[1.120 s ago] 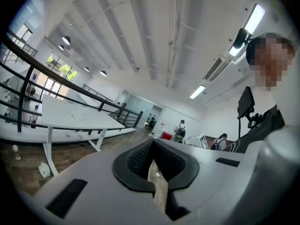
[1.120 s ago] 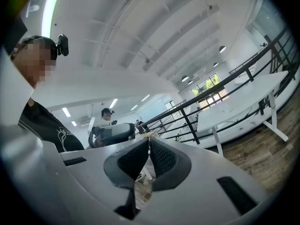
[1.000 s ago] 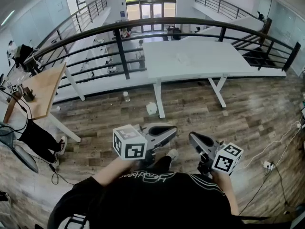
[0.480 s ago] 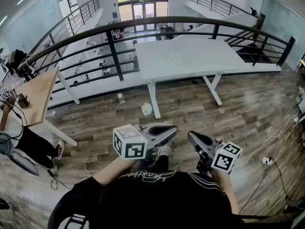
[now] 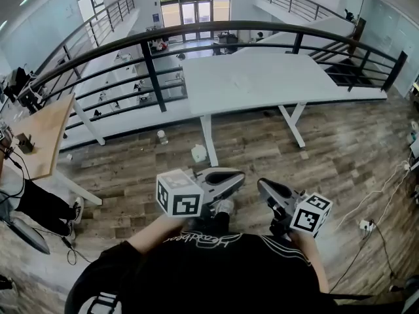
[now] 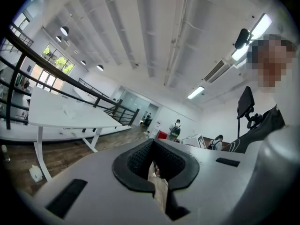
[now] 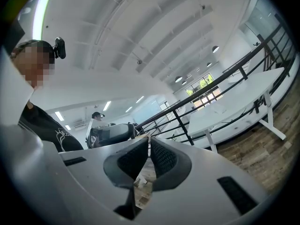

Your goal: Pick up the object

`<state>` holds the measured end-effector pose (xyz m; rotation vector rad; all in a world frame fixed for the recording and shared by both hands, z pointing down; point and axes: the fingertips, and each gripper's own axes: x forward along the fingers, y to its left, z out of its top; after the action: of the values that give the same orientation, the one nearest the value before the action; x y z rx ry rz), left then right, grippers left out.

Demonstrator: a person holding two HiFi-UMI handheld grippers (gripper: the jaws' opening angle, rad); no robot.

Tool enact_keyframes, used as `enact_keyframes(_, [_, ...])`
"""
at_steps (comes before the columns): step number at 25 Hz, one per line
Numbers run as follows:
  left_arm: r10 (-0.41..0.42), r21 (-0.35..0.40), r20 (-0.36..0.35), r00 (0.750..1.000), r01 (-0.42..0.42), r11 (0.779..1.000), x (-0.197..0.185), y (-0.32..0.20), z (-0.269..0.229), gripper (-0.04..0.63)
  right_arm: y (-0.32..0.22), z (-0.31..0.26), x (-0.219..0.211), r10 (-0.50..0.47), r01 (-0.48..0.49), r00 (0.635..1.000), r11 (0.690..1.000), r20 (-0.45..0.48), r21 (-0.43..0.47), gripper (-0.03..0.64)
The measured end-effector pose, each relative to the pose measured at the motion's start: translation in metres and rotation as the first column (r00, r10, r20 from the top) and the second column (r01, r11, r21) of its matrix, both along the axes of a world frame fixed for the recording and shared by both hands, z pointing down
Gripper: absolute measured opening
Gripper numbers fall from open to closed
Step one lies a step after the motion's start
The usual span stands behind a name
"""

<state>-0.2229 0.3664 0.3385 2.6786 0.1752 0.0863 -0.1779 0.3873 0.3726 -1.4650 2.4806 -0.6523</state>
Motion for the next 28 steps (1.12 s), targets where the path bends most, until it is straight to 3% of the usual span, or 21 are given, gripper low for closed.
enact_keyframes(7, [0.004, -0.036, 0.029, 1.0, -0.003, 0.999, 0.05, -0.088, 0.017, 0.008, -0.084, 0.018, 0.05, 0.013, -0.011, 0.999, 0.999, 0.034, -0.041, 0.021])
enact_keyframes(20, [0.035, -0.07, 0.101, 0.994, -0.028, 0.997, 0.192, -0.308, 0.029, 0.008, -0.29, 0.029, 0.191, 0.085, -0.076, 0.991, 0.993, 0.099, -0.093, 0.021])
enact_keyframes(28, [0.059, -0.096, 0.082, 0.995, -0.051, 0.994, 0.231, -0.385, 0.031, 0.008, -0.361, 0.027, 0.227, 0.09, -0.081, 0.991, 0.993, 0.1, -0.09, 0.021])
